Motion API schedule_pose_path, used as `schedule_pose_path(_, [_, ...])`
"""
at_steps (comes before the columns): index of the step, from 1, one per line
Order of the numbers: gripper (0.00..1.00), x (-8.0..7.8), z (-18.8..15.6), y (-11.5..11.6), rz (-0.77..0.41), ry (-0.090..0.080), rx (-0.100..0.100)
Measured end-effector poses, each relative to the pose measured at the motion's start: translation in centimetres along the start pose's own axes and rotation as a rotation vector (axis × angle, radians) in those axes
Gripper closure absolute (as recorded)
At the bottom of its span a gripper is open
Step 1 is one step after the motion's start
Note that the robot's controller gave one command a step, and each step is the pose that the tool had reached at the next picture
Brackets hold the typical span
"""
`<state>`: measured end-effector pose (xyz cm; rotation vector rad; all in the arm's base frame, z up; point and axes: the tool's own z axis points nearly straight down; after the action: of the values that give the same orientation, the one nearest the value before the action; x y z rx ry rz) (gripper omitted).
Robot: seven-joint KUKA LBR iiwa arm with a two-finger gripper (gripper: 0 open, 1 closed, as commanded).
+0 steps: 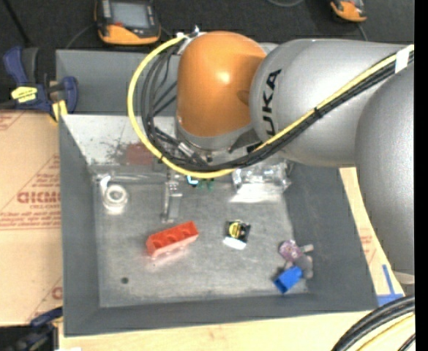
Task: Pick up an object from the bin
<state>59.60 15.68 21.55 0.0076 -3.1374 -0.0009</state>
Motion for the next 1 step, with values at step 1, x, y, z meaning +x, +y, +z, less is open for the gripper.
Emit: schedule_pose_path(1, [0.0, 3.0, 10.9, -7.21, -0.247, -0.001, 0.003])
